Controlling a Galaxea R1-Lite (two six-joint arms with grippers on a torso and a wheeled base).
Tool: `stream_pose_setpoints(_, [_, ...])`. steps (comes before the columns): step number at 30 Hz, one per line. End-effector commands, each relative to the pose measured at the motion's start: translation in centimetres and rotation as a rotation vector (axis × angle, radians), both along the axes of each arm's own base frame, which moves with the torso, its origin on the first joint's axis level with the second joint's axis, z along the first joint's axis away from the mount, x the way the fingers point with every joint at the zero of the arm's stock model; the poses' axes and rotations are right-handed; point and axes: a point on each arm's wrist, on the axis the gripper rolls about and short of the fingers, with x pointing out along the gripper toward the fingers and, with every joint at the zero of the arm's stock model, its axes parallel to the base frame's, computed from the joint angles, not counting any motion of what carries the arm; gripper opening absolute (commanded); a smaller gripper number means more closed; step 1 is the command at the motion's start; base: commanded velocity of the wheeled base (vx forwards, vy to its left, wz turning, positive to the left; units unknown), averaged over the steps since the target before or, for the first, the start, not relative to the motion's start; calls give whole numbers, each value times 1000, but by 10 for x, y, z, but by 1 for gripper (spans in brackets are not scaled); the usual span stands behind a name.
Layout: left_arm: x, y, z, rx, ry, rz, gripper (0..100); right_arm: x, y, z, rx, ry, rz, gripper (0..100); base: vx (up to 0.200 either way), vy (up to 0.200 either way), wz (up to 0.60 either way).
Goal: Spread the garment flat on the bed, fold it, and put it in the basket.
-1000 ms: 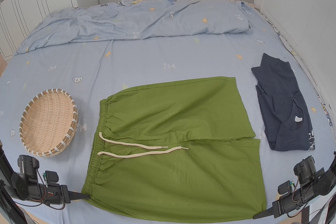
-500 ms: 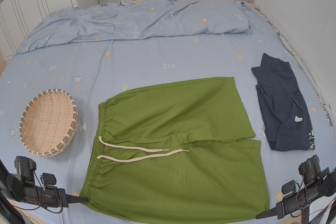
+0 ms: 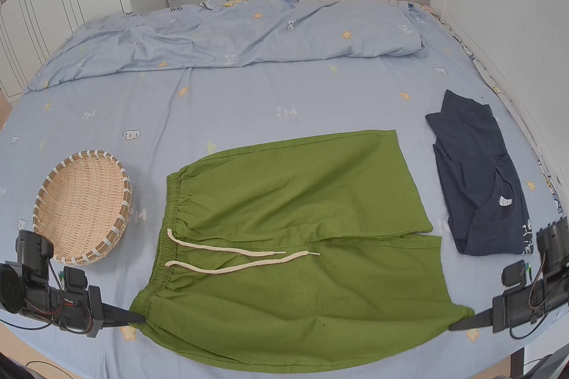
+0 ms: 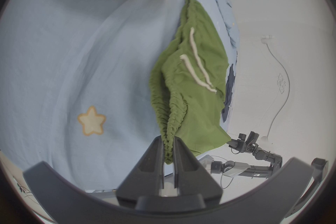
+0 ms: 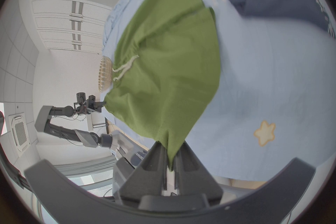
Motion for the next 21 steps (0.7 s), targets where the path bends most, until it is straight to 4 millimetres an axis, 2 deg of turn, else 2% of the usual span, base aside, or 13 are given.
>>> stream_pose_setpoints(1, [16,-11,68,-6,-131,-34,0,8,0,81,53,-217,-25,0,0,0,0])
stream_pose_setpoints(3, [23,-10,83,-3,-149,-34,0,15,1,100,61,-252,-31,0,0,0,0])
stream_pose_setpoints(5, [26,-10,88,-5,-154,-32,0,17,1,106,63,-268,-31,0,0,0,0])
stream_pose_setpoints(6, [36,-8,98,-14,-157,-20,0,21,2,119,69,-304,-30,0,0,0,0])
stream_pose_setpoints(11, [62,-8,113,-36,-168,-4,0,47,6,139,83,-322,-34,0,0,0,0])
stream_pose_setpoints(12, [72,-7,118,-41,-173,1,0,55,8,148,89,-341,-37,0,0,0,0])
stream_pose_setpoints(15, [88,-5,120,-44,-180,2,0,67,9,160,91,-363,-40,0,0,0,0])
stream_pose_setpoints(16, [102,-3,121,-48,-178,6,0,78,10,167,91,-374,-44,0,0,0,0])
stream_pose_setpoints(18, [120,0,122,-51,-178,13,0,94,12,173,89,-384,-49,0,0,0,0])
stream_pose_setpoints(19, [122,0,122,-51,-177,14,0,97,11,174,89,-384,-50,0,0,0,0])
stream_pose_setpoints(21, [141,2,122,-52,-181,16,0,116,13,181,94,-396,-59,0,0,0,0])
